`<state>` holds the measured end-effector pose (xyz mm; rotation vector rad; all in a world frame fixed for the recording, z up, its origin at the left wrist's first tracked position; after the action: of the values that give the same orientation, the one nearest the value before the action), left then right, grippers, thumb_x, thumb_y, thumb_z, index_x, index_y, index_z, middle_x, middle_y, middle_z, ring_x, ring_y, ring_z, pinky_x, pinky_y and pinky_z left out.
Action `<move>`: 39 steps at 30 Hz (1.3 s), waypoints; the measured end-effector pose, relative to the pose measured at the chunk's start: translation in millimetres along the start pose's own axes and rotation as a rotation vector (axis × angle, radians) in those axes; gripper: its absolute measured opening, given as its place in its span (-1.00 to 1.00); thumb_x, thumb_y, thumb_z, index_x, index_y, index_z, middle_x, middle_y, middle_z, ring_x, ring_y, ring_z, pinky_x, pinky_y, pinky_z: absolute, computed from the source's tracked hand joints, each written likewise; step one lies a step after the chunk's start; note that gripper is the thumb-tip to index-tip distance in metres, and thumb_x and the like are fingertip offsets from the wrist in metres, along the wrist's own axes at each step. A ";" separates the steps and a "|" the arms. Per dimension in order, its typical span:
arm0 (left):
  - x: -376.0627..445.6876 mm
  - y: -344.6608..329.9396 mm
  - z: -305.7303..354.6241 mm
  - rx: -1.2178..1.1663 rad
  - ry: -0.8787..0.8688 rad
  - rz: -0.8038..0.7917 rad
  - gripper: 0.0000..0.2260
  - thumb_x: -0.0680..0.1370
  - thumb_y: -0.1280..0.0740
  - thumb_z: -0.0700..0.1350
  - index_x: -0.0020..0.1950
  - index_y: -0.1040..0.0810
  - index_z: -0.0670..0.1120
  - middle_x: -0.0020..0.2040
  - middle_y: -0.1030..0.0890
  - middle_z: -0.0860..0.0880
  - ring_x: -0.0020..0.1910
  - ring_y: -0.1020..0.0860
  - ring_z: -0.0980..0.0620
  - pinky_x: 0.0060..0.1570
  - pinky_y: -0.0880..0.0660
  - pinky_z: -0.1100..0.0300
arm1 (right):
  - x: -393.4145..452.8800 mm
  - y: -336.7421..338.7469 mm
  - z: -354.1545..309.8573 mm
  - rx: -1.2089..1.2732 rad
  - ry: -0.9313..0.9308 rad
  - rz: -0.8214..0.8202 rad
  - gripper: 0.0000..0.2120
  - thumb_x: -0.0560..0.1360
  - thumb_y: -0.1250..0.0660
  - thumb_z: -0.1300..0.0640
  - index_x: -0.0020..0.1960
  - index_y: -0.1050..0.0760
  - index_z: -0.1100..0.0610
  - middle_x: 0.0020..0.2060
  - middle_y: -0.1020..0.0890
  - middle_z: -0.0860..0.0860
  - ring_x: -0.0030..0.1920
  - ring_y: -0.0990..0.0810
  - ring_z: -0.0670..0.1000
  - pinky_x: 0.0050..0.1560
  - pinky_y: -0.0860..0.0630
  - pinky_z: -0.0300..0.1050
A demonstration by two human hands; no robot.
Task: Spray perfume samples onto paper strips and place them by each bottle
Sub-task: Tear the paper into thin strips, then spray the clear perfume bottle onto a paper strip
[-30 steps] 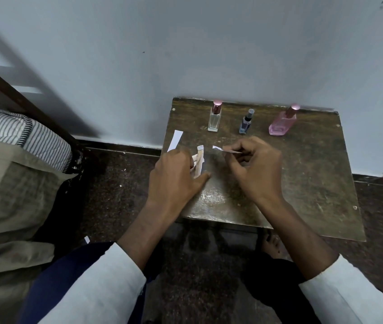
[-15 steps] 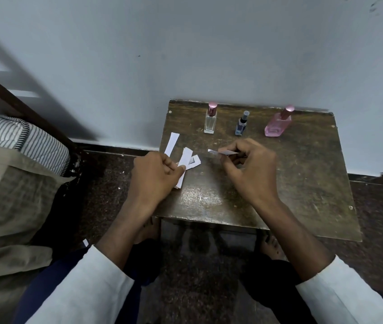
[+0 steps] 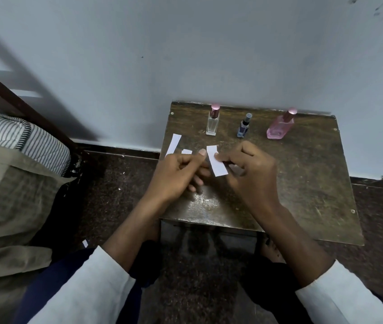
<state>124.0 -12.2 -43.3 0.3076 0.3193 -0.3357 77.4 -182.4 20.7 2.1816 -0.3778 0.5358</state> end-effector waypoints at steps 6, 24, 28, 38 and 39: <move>9.2 -12.5 -10.8 -0.204 0.104 -0.065 -0.77 0.54 -0.57 0.04 0.04 -0.77 -0.11 -0.14 -0.78 -0.16 -0.20 -0.67 -0.05 -0.23 -0.62 0.17 | -4.4 -3.5 0.9 -0.111 0.053 -0.030 -0.99 0.53 -0.54 0.27 -0.06 -0.73 0.21 -0.27 -0.53 0.05 -0.26 -0.50 0.03 -0.27 -0.39 -0.17; 10.6 -5.2 18.2 0.524 -0.281 0.196 -0.95 0.53 -0.52 -0.04 -0.06 -0.70 0.12 -0.26 -0.67 0.22 -0.34 -0.62 0.27 -0.25 -0.56 0.36 | -9.0 -31.1 24.6 -0.124 -0.107 -0.306 -0.78 0.53 -0.44 0.29 0.14 -0.73 0.14 -0.17 -0.58 -0.02 -0.19 -0.54 -0.01 -0.19 -0.45 -0.25; 13.8 5.3 33.0 0.485 -0.338 0.314 -0.85 0.55 -0.51 0.05 0.11 -0.68 0.16 -0.10 -0.69 0.28 -0.31 -0.62 0.27 -0.21 -0.61 0.23 | 13.1 -7.0 16.7 -0.007 -0.131 -0.057 -0.74 0.54 -0.47 0.30 0.22 -0.69 0.16 -0.03 -0.67 0.00 -0.18 -0.50 -0.22 -0.09 -0.47 -0.47; 37.7 -8.0 50.5 0.340 -0.427 0.373 -0.48 0.60 -0.49 -0.07 0.55 -0.47 0.01 0.36 -0.59 0.15 -0.28 -0.64 0.16 -0.11 -0.64 0.12 | 46.7 -15.0 9.0 0.056 -0.025 0.081 -0.58 0.63 -0.40 0.28 0.48 -0.52 0.23 0.41 -0.55 0.20 0.46 -0.52 0.10 0.48 -0.39 -0.24; 41.8 -9.6 49.3 0.326 -0.421 0.365 -0.48 0.60 -0.48 -0.09 0.56 -0.47 0.01 0.37 -0.59 0.15 -0.28 -0.65 0.15 -0.11 -0.64 0.09 | 49.5 -17.6 10.4 0.061 -0.025 0.073 -0.58 0.64 -0.38 0.28 0.50 -0.51 0.22 0.42 -0.54 0.20 0.46 -0.52 0.10 0.49 -0.38 -0.25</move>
<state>170.4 -49.1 -15.7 0.5945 -0.2098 -0.0839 130.5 -184.2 27.9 2.2414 -0.4621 0.5675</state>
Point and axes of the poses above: each hand's wrist, its own x-axis towards the middle knuckle, its own y-axis out of the back of the hand, z = x × y, the point moved 9 cm from there along x, towards the middle knuckle
